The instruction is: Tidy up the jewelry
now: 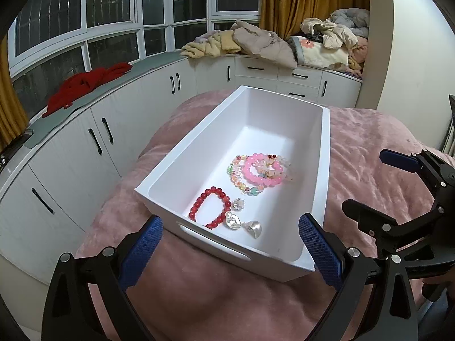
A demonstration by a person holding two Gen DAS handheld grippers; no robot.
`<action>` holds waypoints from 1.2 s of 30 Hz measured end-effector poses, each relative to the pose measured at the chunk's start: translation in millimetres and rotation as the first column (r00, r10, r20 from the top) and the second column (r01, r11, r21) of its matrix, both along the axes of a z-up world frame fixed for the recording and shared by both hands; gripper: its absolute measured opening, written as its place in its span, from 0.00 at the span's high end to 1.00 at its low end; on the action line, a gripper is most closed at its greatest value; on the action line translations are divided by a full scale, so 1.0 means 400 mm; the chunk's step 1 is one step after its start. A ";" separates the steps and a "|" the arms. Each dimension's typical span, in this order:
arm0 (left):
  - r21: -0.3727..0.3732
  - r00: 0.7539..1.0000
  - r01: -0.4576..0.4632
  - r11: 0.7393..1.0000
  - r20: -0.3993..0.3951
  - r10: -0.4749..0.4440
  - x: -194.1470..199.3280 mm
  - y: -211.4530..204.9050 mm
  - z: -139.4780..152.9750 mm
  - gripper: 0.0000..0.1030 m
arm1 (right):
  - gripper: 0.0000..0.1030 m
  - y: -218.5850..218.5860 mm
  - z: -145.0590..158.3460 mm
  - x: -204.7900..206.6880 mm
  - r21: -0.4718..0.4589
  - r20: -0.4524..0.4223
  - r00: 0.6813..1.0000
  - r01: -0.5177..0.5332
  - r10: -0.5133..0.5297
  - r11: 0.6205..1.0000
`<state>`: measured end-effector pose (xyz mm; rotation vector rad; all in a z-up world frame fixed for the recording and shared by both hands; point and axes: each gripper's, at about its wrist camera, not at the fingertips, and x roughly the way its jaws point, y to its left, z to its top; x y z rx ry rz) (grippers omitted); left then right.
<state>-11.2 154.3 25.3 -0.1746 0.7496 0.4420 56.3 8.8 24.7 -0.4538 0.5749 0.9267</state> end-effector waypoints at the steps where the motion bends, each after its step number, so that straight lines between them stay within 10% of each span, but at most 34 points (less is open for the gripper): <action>1: -0.002 1.000 0.000 1.000 -0.002 0.000 0.001 0.000 0.000 0.05 | 0.05 0.000 0.000 0.000 0.000 -0.001 1.000 -0.001 0.001 1.000; 36: 0.003 1.000 0.018 1.000 0.012 -0.018 -0.001 -0.016 -0.002 0.05 | 0.05 -0.007 -0.010 0.003 0.006 -0.017 1.000 0.017 -0.017 1.000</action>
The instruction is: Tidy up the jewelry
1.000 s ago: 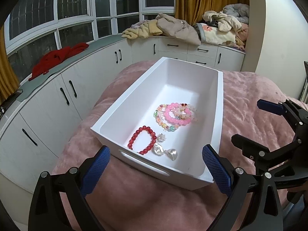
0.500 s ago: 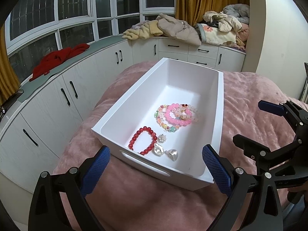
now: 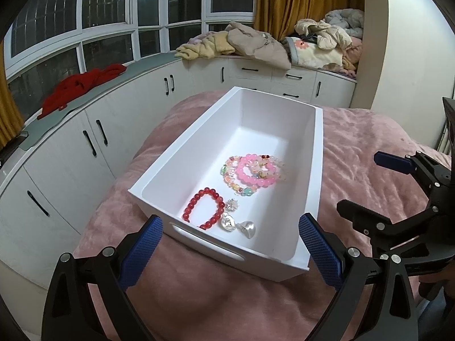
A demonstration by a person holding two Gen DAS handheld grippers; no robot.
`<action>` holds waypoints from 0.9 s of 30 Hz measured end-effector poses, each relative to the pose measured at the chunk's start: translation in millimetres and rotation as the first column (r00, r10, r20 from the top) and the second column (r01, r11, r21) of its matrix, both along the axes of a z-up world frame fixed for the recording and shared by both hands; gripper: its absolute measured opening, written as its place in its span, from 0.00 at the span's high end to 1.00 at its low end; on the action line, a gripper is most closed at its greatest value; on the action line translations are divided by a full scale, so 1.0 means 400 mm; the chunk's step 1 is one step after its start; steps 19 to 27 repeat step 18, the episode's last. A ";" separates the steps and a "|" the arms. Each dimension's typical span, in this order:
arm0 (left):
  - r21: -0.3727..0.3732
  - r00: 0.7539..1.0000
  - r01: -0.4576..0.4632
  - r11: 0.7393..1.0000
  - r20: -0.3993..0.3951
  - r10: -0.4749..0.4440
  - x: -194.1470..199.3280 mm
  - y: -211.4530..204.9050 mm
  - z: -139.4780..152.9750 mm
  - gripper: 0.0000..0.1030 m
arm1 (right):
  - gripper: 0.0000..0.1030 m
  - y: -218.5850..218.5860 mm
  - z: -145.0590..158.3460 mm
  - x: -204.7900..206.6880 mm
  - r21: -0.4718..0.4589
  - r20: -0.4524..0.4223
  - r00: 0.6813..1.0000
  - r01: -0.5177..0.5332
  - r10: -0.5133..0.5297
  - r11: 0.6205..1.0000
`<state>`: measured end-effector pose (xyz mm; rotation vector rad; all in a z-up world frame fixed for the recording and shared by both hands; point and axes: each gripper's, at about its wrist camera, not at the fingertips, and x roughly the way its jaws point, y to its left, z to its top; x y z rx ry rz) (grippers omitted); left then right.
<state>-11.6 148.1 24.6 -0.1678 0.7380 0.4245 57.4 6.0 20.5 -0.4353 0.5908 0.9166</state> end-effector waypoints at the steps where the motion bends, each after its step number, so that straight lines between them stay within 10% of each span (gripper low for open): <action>1: -0.003 1.000 0.000 1.000 0.000 0.000 0.001 0.001 -0.001 0.05 | 0.05 -0.001 0.000 -0.001 -0.001 0.002 1.000 0.000 0.000 1.000; 27: -0.034 0.998 -0.057 0.998 -0.012 0.057 -0.007 0.030 -0.006 0.04 | 0.05 -0.001 -0.011 -0.003 -0.005 -0.004 1.000 -0.002 0.002 1.000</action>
